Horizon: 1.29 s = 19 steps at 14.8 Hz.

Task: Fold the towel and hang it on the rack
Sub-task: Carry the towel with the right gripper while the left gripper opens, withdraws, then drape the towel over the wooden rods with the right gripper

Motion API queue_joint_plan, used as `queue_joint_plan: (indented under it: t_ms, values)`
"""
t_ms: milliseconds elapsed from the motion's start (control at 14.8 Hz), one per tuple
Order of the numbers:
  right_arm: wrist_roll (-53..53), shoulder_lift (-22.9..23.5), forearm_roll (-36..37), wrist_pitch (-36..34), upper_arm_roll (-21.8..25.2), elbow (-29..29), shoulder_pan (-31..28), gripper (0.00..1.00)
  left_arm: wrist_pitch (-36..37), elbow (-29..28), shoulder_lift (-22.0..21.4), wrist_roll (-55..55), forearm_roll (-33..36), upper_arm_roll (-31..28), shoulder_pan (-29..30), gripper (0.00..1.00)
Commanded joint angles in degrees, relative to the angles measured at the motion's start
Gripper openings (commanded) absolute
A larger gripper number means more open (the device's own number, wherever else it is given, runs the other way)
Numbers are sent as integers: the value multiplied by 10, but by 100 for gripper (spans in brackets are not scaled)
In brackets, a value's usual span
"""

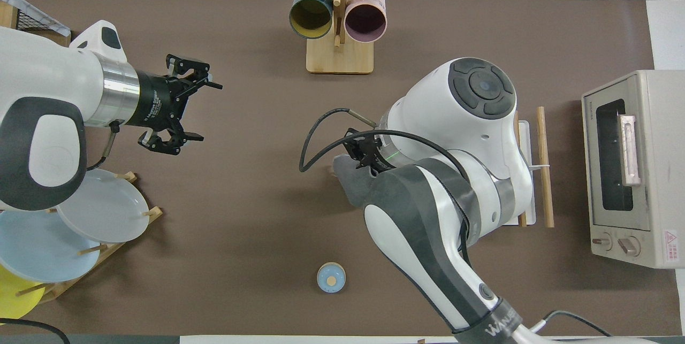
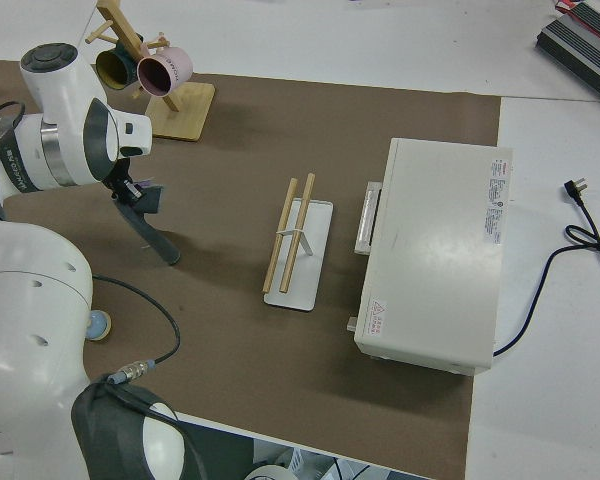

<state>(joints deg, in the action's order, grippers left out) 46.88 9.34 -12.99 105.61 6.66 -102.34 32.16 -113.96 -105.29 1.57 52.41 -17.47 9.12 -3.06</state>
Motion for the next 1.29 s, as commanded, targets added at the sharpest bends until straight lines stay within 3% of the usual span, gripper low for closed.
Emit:
queue_joint_plan:
  t_ms: [0,406,609,947,1218]
  values:
    - [-49,-19,47,-36,-3,-20,-42,0,9,-8,-15,-102,44,0,10,100]
    - [-306,-56,65,-86,-3,-37,-213,0,116,70,-3,-371,116,0,65,100]
    - [-377,-64,101,-102,-3,-38,-242,0,176,75,-16,-490,137,-2,84,100]
    - [-494,-68,145,-108,-3,-43,-285,0,261,50,-60,-523,155,0,84,100]
    - [-514,-89,175,-90,-3,-90,-300,0,236,59,-63,-523,155,-11,72,100]
